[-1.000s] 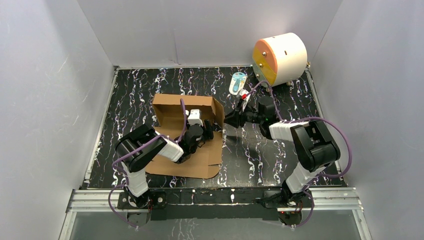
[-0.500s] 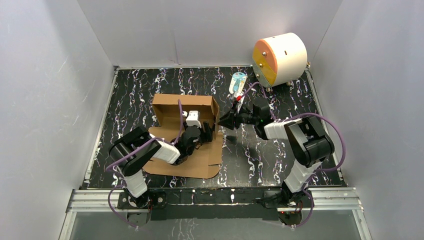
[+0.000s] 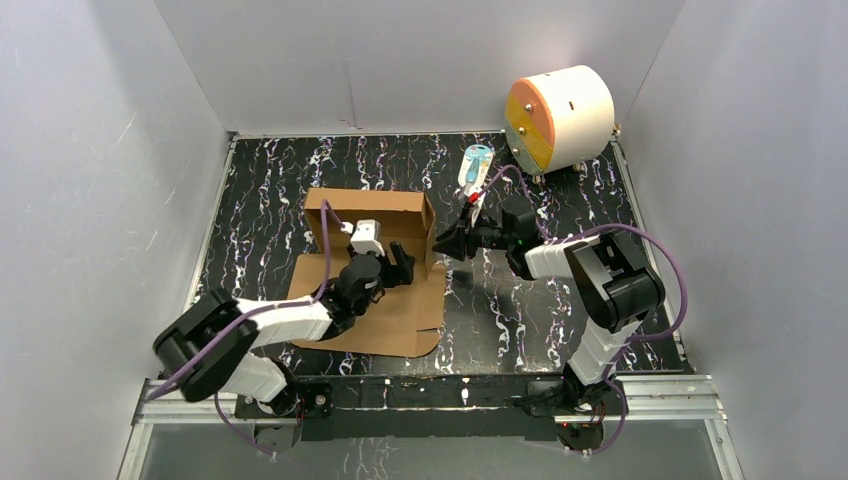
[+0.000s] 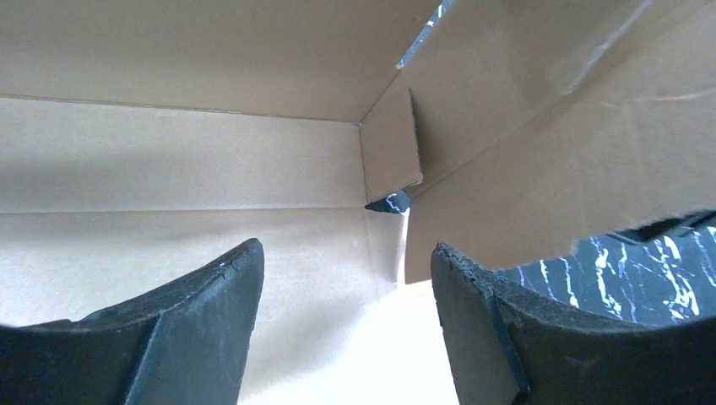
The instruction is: Fold the paper box
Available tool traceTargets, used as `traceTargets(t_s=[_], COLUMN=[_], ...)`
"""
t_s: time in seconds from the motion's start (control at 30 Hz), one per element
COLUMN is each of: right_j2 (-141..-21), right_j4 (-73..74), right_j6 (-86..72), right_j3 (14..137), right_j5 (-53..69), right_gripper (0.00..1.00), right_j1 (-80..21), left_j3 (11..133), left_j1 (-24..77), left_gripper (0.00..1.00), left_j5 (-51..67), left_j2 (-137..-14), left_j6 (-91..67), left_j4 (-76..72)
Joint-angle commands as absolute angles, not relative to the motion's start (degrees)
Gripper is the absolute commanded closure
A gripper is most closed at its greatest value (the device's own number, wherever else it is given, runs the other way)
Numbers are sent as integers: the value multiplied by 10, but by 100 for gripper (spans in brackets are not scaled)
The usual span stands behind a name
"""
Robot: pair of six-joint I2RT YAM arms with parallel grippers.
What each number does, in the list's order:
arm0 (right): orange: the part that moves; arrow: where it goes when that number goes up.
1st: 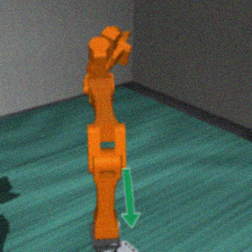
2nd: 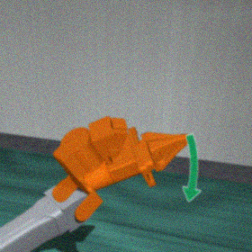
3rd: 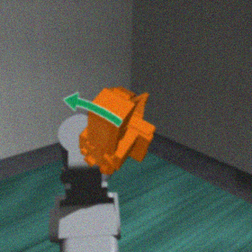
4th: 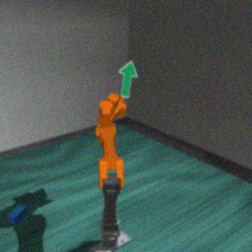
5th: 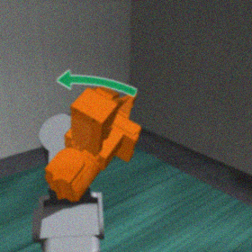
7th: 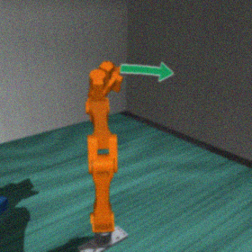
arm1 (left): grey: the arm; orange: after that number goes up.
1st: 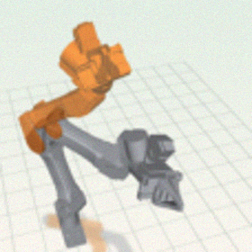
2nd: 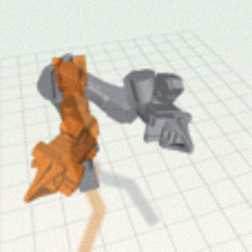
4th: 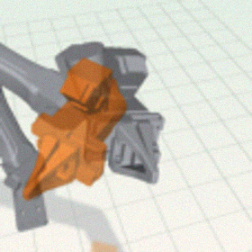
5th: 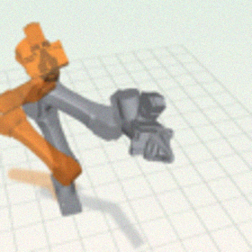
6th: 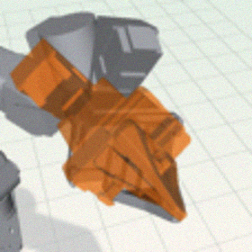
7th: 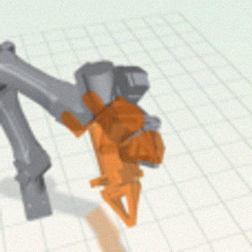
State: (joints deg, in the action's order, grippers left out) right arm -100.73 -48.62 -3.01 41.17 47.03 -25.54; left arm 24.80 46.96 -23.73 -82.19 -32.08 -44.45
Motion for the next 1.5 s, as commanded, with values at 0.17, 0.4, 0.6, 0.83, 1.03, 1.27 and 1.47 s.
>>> traceTargets(t_s=[0.17,0.4,0.6,0.83,1.03,1.27,1.47], right_j2=[-1012,-1015,-1008,-1002,-1004,-996,-997], right_j4=[-523,-528,-527,-517,-519,-520,-525], right_j6=[-25,-23,-21,-16,-13,-6,-2], right_j3=[442,443,441,442,446,446,450], right_j5=[471,468,459,451,439,408,382], right_gripper=[57,57,57,56,55,53,52], right_j1=[-261,-266,-269,-271,-275,-284,-294], left_j3=[338,528,646,763,810,788,764], left_j1=[462,440,376,320,307,303,302], left_gripper=[27,18,11,9,9,8,8], left_j5=[-231,-216,-178,-106,-82,-62,-45], left_j2=[-609,-615,-696,-792,-864,-883,-873], left_j6=[-331,-259,-193,-87,-32,-20,-27], left_j4=[-133,88,159,204,227,209,197])
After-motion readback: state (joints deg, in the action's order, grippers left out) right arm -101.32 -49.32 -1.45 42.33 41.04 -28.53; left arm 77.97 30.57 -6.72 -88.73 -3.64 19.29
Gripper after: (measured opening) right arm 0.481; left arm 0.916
